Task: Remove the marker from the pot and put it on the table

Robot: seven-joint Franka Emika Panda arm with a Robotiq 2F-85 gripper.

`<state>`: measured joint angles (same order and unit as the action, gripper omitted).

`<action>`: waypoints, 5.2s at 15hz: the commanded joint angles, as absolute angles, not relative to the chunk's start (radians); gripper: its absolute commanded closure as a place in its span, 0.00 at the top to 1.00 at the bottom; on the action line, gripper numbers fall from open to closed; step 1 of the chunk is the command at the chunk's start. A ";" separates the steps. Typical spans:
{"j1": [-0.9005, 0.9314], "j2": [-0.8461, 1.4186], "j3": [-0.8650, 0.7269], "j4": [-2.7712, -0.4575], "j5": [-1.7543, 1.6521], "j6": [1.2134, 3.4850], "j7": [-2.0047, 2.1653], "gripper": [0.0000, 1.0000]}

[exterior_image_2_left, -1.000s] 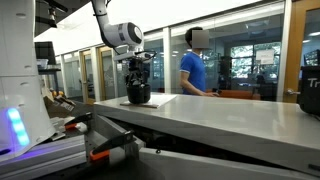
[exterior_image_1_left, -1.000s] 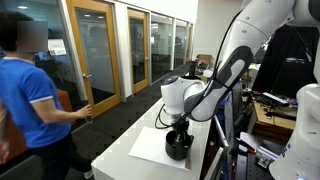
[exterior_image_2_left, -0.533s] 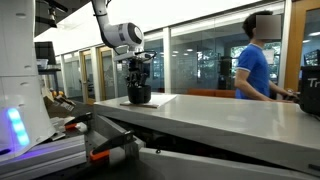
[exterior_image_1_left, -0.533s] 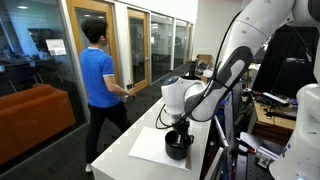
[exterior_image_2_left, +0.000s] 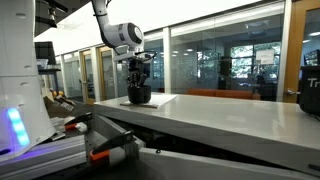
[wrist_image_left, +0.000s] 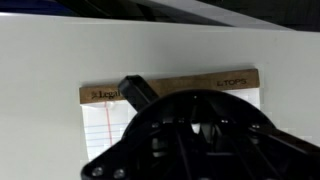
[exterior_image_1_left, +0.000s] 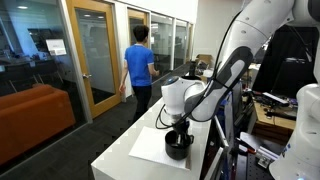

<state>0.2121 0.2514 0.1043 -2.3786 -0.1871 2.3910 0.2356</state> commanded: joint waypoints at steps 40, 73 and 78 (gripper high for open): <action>-0.003 0.149 -0.038 -2.184 -0.241 2.301 0.151 0.05; 0.044 0.438 -0.074 -2.167 -0.217 2.437 0.147 0.98; 0.043 0.377 -0.065 -2.151 -0.204 2.417 0.130 1.00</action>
